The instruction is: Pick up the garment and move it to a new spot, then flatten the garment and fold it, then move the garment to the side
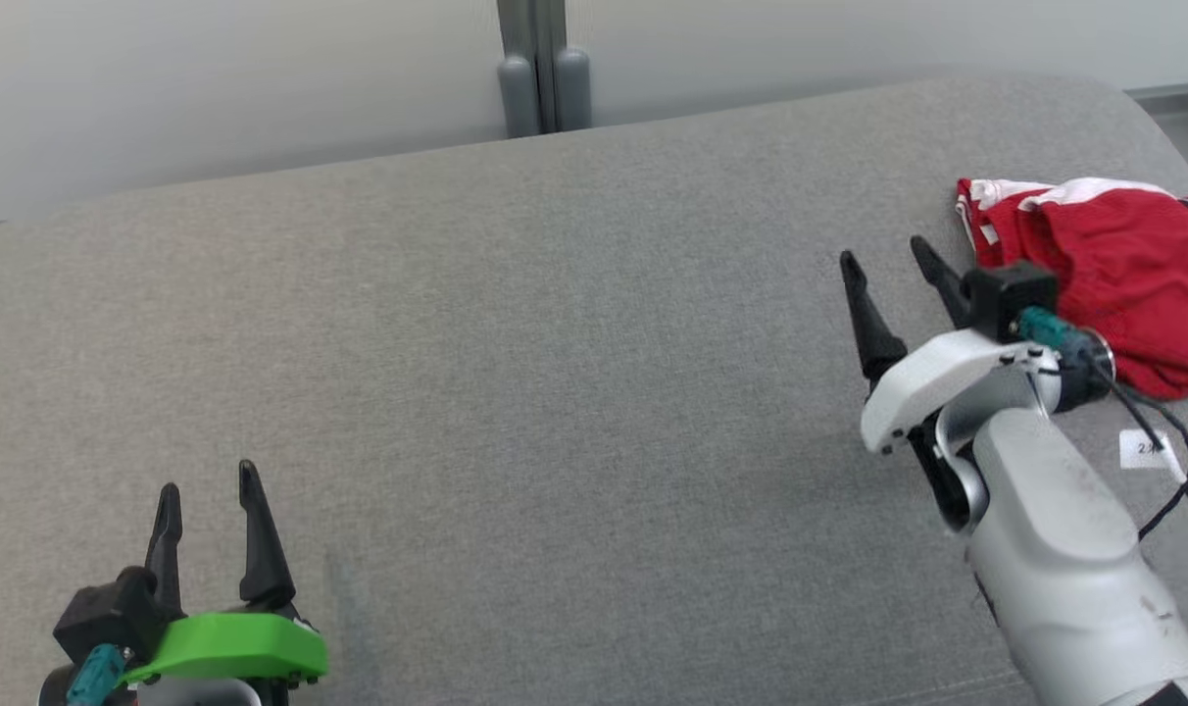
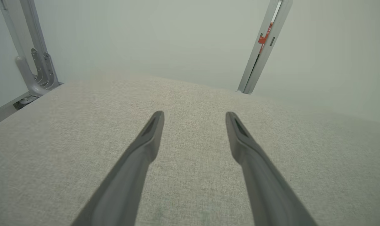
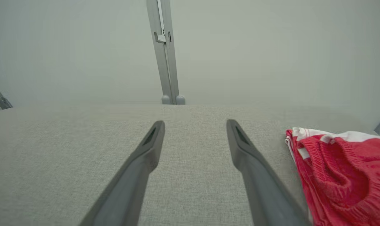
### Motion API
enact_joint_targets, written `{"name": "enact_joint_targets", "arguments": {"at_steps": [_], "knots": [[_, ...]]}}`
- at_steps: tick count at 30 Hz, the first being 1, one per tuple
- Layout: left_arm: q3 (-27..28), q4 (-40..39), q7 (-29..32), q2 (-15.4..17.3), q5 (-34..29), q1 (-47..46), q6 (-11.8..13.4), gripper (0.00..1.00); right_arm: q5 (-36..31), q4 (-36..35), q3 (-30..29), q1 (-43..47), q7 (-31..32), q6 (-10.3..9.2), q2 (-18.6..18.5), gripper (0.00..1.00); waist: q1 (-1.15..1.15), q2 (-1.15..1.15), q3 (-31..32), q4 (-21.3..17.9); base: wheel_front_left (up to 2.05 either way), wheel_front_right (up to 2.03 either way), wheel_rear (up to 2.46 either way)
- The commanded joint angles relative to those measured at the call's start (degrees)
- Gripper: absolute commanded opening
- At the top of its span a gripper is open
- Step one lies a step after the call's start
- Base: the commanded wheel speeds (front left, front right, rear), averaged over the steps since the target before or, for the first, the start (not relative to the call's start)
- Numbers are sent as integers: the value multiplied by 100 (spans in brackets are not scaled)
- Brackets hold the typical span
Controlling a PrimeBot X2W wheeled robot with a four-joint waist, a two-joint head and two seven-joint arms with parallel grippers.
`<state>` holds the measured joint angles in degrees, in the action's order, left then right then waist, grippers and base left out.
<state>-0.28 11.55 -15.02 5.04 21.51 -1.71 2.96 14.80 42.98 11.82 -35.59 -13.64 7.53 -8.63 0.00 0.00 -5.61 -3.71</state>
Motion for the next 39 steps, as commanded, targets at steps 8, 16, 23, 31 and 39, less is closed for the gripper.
{"name": "enact_joint_targets", "arguments": {"at_steps": [8,16,23,31,39], "knots": [[-24,-20,-18,-115,-158,413,-108,100,-411,-835,-215,1232,-140,-9,477,100,0,0,381,310,0,0,0],[-133,58,-17,-154,-281,532,-192,100,-396,-1389,-203,1930,-86,-9,568,100,0,0,492,362,0,0,0],[-210,129,-18,-168,-338,537,-183,100,-170,-1646,-231,2232,-97,-9,569,100,0,0,520,358,0,0,0],[-203,234,-18,-180,-352,420,-146,100,-162,-1746,-251,2244,-72,-9,571,100,0,0,487,354,0,0,0],[-189,254,-18,-187,-383,378,-127,100,-148,-1749,-206,2228,-28,-10,570,100,0,0,469,352,0,0,0]]}}
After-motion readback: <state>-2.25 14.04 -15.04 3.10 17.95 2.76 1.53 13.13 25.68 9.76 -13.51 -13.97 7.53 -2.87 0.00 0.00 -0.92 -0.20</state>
